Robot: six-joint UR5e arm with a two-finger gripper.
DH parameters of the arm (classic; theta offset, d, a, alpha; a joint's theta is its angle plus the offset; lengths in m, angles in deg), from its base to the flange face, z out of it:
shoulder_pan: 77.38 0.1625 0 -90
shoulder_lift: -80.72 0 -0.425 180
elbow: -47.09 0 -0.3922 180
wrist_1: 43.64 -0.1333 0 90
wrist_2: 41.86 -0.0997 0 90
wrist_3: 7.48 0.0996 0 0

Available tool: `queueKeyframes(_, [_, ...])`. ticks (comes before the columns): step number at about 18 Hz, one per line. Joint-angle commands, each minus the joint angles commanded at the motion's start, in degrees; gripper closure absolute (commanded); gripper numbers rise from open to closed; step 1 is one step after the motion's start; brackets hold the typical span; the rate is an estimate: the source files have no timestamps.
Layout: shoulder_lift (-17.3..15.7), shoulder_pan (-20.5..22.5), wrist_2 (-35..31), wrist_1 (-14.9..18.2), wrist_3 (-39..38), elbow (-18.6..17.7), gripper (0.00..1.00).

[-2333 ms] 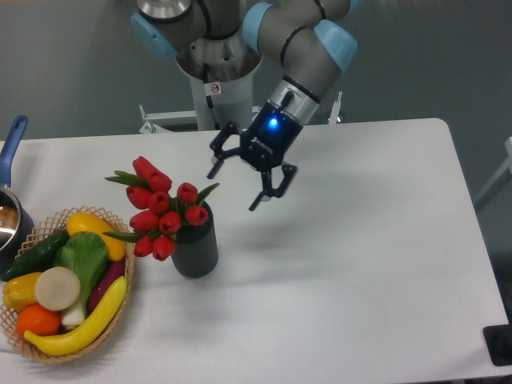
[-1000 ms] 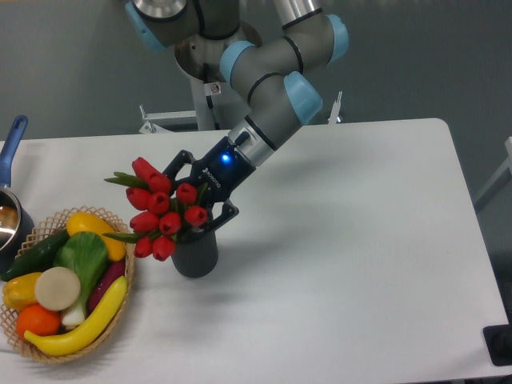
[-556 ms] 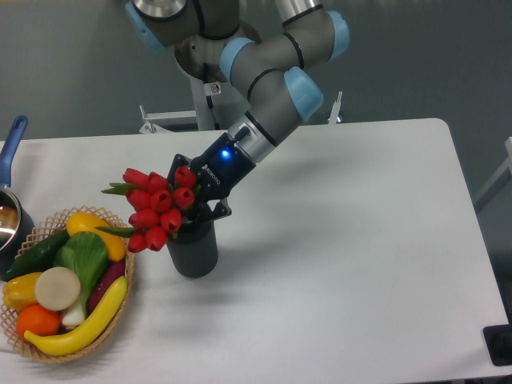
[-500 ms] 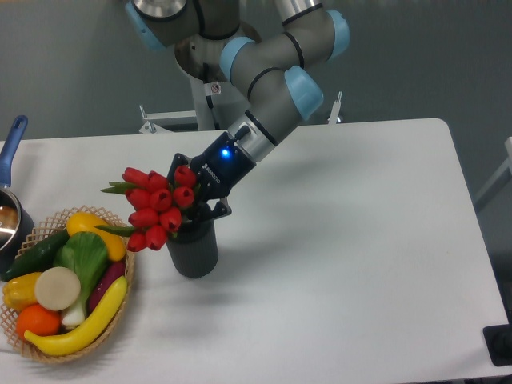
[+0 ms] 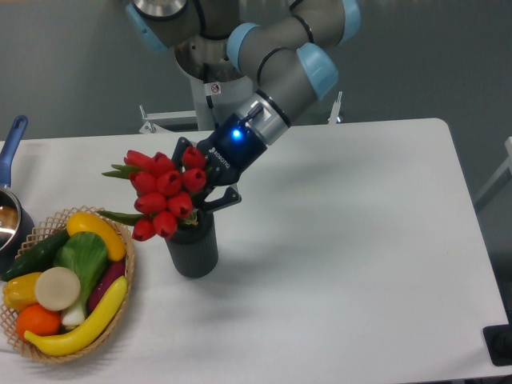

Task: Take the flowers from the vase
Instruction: 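Lift the gripped tulips up out of the black vase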

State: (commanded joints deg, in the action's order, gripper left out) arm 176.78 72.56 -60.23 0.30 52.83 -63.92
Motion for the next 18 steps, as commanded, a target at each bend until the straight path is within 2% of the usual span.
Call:
queueKeyframes(11, [-2.29, 3.87, 5.88, 0.09, -4.49, 0.79, 1.0])
queueKeyframes(18, [-2.46, 7.3, 9.76, 0.09, -8.36, 2.81, 0.99])
